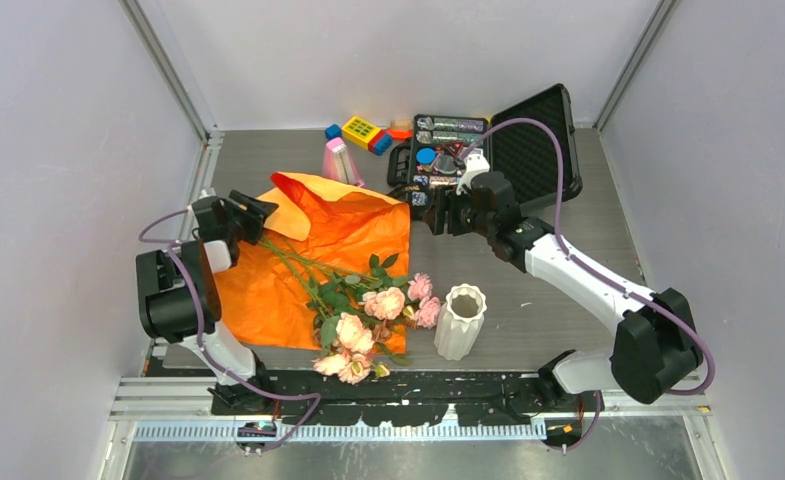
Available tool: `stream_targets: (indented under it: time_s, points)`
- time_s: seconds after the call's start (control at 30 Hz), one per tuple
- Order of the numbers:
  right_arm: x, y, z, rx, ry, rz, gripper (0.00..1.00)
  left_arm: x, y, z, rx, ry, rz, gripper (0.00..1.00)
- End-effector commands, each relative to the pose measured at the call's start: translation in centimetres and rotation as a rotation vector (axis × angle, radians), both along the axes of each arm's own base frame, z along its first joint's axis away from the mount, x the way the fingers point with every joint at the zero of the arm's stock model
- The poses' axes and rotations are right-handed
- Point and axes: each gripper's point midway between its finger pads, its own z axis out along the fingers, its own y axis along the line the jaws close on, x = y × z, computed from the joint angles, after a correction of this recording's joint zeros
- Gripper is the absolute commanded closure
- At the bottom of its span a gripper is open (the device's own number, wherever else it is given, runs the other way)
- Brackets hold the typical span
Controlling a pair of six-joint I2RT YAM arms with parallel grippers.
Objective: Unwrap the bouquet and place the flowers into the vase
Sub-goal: Unfold the wrapping paper at the center of the board.
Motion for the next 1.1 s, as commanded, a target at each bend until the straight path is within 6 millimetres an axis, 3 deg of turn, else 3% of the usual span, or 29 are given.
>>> stream_targets:
  time_s: [0.0,0.4,0.57,0.9,1.0,1.07]
  points:
    - [0.0,0.0,2.8,0.052,-0.079,0.001,0.35,0.3,-0.5,1.4,0.051,-0.031,-0.028,0.37]
    - [-0.2,-0.1,3.3,0.062,-0.090,-0.003,0.35,0.0,-3.6,0.8,0.064,-0.014,-0.067,0.38]
    - [-0.3,-0.1,3.4,0.065,-0.091,-0.002,0.35,-0.3,-4.6,1.0,0.050,-0.016,-0.088,0.46]
    - [-0.4,-0.3,3.2,0.058,-0.091,-0.004,0.35,1.7,-4.2,6.9,0.026,-0.133,-0.061,0.91]
    - [-0.7,0.1,3.2,0.067,-0.092,0.027,0.35,2.3,-2.9,8.3,0.018,-0.163,-0.014,1.00]
    - [-0.9,0.3,3.3,0.074,-0.099,0.040,0.34,2.6,-1.6,8.8,0.009,-0.182,0.032,1.00]
